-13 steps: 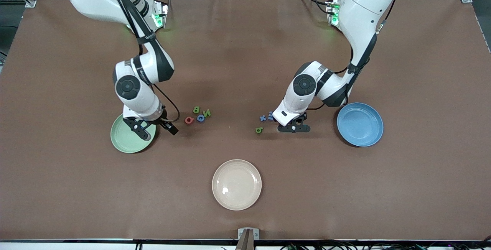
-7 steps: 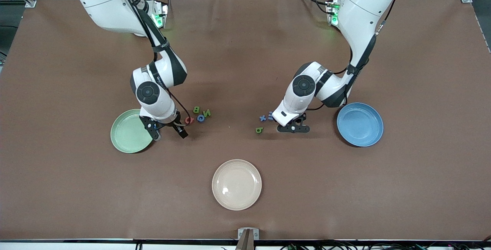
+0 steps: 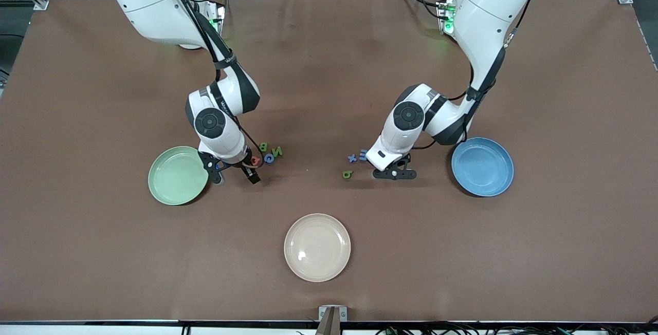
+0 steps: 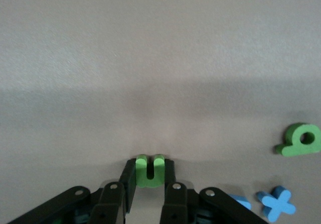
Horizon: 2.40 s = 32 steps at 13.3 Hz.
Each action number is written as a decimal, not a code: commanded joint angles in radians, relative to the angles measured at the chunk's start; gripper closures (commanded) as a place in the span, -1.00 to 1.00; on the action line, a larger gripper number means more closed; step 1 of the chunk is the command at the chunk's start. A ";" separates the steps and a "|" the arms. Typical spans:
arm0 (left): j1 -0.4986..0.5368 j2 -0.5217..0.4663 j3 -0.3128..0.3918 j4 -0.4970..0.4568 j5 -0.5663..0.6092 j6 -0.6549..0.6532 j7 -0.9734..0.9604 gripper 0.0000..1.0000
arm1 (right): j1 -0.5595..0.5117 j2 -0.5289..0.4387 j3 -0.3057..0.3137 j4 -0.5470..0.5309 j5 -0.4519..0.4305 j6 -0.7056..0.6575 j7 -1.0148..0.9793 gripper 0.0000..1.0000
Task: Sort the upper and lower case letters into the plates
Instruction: 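Drop the u in the blue plate while the right gripper drops Q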
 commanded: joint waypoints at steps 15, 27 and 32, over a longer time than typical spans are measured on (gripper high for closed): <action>0.476 -0.383 -0.017 -0.327 0.031 -0.244 0.618 0.81 | 0.031 0.015 -0.006 -0.033 0.010 0.000 0.022 -0.33; 0.590 -0.206 -0.014 -0.302 0.058 -0.001 0.718 0.79 | -0.102 -0.080 -0.009 0.029 0.004 -0.255 -0.252 0.99; 0.590 -0.203 -0.014 -0.301 0.075 -0.003 0.724 0.07 | -0.266 -0.126 -0.009 0.018 0.004 -0.324 -0.614 0.99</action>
